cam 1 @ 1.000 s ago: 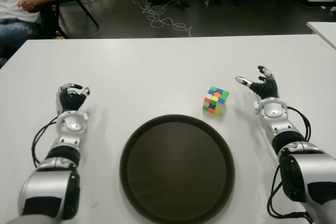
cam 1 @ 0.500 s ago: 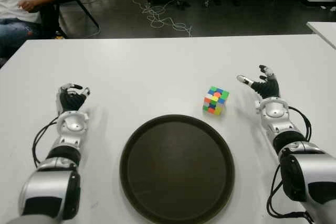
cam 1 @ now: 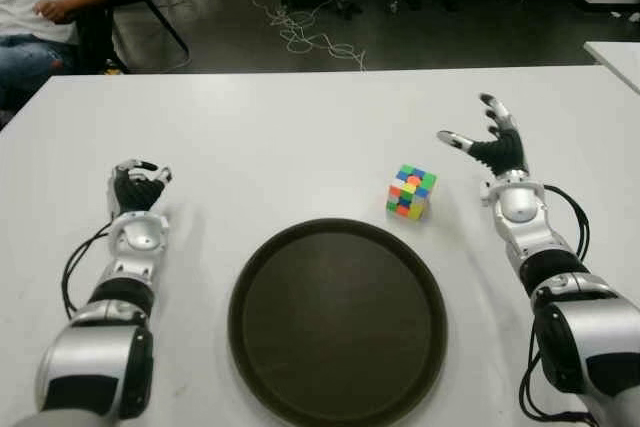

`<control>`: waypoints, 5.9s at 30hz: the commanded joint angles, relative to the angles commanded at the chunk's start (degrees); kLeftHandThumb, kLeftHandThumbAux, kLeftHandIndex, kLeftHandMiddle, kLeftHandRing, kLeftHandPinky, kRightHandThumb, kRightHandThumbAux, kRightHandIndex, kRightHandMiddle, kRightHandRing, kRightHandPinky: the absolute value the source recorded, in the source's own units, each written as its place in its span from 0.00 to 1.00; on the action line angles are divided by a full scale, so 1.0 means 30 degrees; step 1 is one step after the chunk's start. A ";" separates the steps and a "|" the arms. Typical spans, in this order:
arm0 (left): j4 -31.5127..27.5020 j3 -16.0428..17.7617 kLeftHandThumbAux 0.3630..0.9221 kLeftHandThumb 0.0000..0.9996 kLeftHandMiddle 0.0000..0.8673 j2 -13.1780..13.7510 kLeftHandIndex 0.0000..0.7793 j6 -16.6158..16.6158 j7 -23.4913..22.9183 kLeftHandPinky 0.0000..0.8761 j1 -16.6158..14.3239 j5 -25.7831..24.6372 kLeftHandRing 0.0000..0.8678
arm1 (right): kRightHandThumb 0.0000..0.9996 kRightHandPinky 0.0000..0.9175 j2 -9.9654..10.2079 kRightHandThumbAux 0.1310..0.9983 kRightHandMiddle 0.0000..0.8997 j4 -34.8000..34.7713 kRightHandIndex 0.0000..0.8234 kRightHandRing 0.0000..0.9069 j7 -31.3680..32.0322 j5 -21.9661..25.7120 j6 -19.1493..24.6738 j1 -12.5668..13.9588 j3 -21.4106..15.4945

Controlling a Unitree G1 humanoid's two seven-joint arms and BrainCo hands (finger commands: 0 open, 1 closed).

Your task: Pick up the Rubik's Cube and put it in the plate

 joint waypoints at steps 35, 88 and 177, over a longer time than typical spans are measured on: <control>-0.0017 0.0030 0.60 0.71 0.94 -0.0116 0.57 -0.0111 0.0046 0.92 0.0013 -0.0139 0.94 | 0.00 0.06 -0.0017 0.51 0.03 -0.2254 0.08 0.02 0.3243 -0.0388 -0.1480 0.0580 0.1338; -0.0051 -0.0032 0.60 0.71 0.94 -0.0163 0.57 0.0235 0.0160 0.92 -0.0099 -0.0055 0.94 | 0.00 0.08 -0.0566 0.53 0.10 -1.3404 0.08 0.14 0.5057 -0.5666 0.9234 0.3649 0.5182; -0.0174 -0.0065 0.60 0.71 0.94 -0.0173 0.57 0.0375 0.0171 0.92 -0.0077 -0.0093 0.94 | 0.00 0.06 -0.1741 0.74 0.09 -1.2671 0.08 0.10 0.6071 -0.5609 1.0379 0.4026 0.5357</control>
